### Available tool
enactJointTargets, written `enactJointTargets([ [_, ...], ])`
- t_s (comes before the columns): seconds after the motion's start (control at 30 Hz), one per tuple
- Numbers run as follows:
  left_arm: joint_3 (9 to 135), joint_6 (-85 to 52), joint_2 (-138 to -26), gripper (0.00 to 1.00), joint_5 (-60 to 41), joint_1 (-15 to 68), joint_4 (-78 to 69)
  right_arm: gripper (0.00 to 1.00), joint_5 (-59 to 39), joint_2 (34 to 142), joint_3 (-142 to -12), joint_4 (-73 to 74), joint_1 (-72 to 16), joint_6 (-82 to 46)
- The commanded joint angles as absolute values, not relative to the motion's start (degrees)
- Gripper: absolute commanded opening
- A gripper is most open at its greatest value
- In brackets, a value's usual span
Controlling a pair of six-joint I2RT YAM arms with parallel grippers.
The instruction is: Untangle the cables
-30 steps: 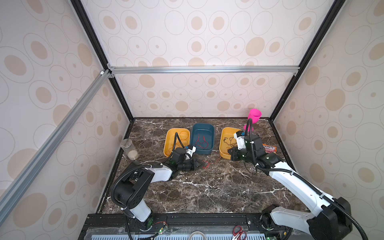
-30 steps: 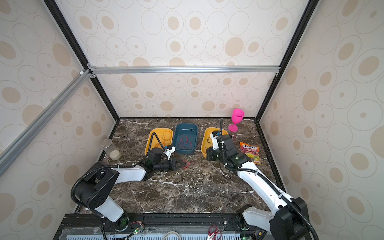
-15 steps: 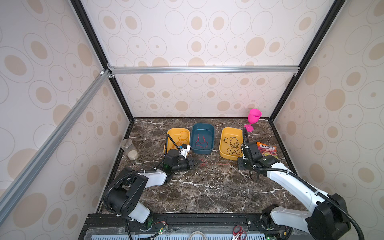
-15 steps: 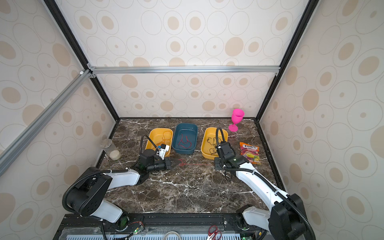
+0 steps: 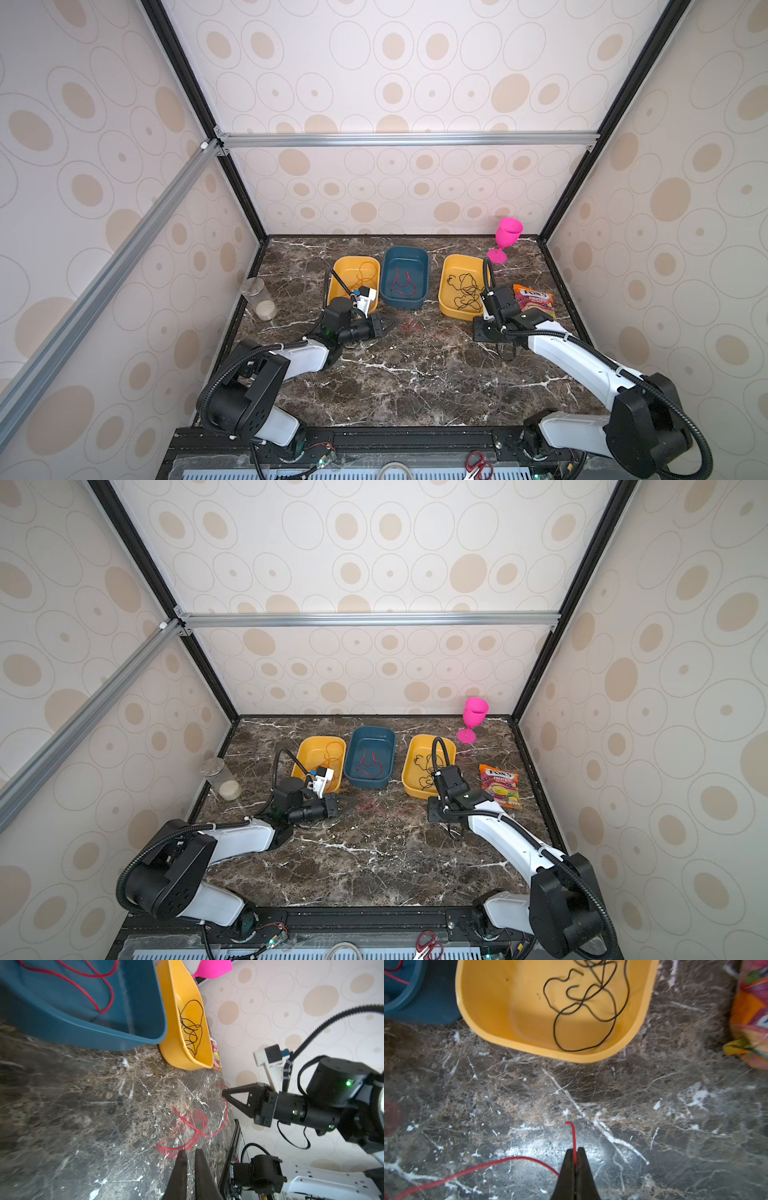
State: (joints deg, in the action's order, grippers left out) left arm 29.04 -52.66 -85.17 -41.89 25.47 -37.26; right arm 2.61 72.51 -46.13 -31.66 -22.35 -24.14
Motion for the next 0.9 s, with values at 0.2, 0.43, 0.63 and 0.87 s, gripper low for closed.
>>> enactJointTargets([
  [0.2, 28.54, -47.33, -84.27, 0.32, -37.90, 25.22, -28.68, 0.00, -4.23, 73.74, -44.67, -30.12, -25.98, -23.18],
  [0.43, 31.76, -45.57, -86.76, 0.48, -39.17, 28.02, -27.96, 0.00, -11.69, 71.16, -44.23, -25.44, -28.08, -19.21],
  [0.63, 32.56, -47.06, -89.79, 0.54, -40.89, 30.53, -32.52, 0.00, -21.44, 65.99, -44.68, -19.03, -28.30, -18.74],
  [0.87, 32.98, -48.97, -92.75, 0.61, -44.06, 32.58, -39.33, 0.00, -32.78, 64.69, -46.39, -15.04, -28.33, -17.81],
])
